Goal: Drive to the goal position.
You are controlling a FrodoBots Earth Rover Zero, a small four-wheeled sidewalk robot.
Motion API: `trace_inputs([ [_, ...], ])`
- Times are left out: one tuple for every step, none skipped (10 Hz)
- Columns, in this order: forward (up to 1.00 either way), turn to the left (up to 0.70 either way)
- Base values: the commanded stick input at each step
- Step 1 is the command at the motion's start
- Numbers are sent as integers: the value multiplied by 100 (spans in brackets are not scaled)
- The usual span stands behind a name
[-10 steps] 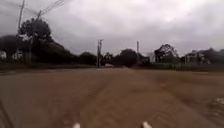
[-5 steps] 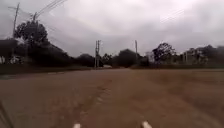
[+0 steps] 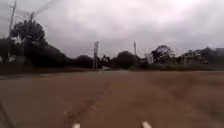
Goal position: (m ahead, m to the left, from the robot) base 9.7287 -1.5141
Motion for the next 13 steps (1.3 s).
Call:
trace_inputs([
  [70, 0],
  [70, 0],
  [70, 0],
  [70, 15],
  [70, 13],
  [70, 6],
  [70, 4],
  [70, 2],
  [70, 0],
  [70, 6],
  [70, 9],
  [70, 11],
  [70, 19],
])
